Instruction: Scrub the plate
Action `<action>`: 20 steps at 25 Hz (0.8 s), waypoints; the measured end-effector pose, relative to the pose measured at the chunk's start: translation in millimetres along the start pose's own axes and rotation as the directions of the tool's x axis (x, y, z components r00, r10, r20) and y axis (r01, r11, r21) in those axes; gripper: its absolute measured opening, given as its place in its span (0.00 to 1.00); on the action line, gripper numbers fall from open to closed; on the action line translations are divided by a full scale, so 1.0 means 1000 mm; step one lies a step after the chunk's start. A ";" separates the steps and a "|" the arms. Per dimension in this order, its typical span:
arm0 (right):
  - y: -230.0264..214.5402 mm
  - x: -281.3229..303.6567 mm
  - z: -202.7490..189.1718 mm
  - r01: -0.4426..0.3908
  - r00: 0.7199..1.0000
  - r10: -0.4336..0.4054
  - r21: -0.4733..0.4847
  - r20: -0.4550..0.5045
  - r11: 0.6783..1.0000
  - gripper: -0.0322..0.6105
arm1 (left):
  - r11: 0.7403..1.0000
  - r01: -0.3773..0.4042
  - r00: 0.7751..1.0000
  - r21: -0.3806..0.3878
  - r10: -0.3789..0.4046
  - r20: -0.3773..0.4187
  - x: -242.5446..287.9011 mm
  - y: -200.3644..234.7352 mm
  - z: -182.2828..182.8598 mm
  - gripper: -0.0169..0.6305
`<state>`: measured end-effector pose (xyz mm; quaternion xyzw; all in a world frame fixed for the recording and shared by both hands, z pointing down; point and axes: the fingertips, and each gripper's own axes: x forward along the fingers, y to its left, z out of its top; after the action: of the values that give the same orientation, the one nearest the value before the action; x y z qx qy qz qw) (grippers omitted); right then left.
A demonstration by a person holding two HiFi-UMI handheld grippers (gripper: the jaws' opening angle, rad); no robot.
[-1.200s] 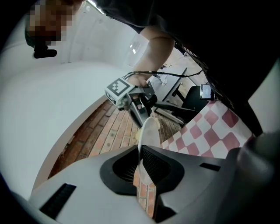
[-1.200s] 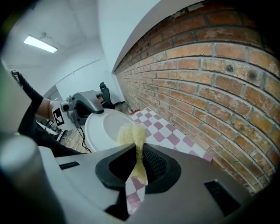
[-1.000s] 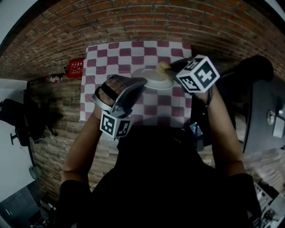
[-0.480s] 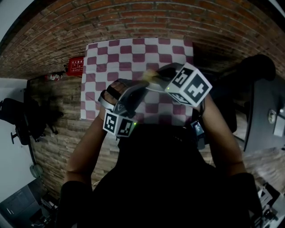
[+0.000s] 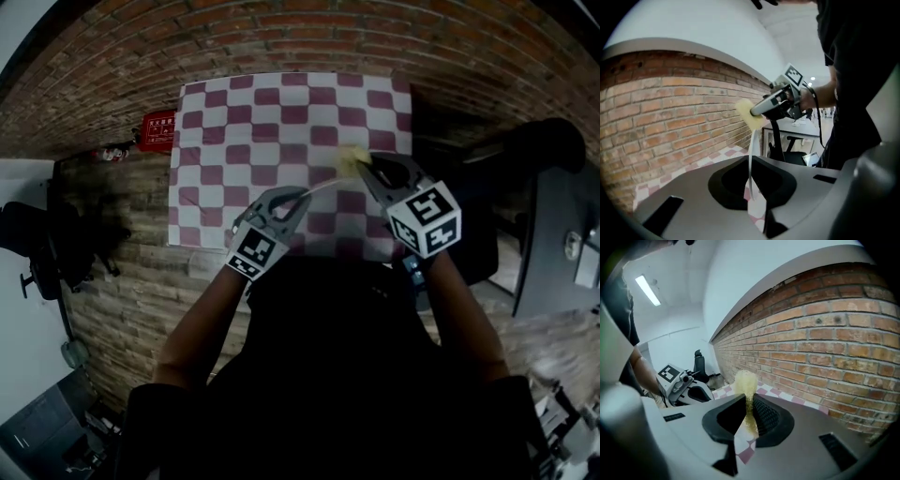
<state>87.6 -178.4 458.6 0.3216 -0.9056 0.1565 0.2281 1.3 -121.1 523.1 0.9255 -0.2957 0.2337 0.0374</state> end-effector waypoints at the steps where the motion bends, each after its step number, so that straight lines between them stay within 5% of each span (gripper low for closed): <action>1: -0.003 0.000 -0.005 0.013 1.000 -0.013 0.018 0.004 1.000 0.12 | 0.998 0.002 1.000 -0.061 -0.002 -0.001 0.000 0.000 -0.008 0.06; 6: -0.006 0.000 -0.021 0.055 0.998 -0.057 0.055 0.025 0.997 0.12 | 0.935 -0.013 1.000 -0.353 0.011 -0.009 0.000 0.012 -0.051 0.06; 11: 0.000 0.007 -0.037 0.056 0.998 -0.056 0.085 0.006 0.995 0.12 | 0.789 -0.027 1.000 -0.614 0.023 -0.015 0.001 0.021 -0.090 0.06; 16: -0.005 0.014 -0.051 0.093 0.996 -0.090 0.136 -0.025 0.986 0.12 | 0.647 -0.026 0.999 -0.762 0.034 -0.005 0.003 0.024 -0.119 0.06; 20: -0.010 0.018 -0.056 0.117 0.993 -0.111 0.164 -0.043 0.980 0.12 | 0.505 -0.030 0.999 -0.862 0.053 -0.004 0.008 0.030 -0.143 0.06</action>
<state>99.2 -170.8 516.6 0.3881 -0.8654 0.2236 0.2244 -68.3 -121.0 651.5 0.7799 -0.3950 0.0463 0.4833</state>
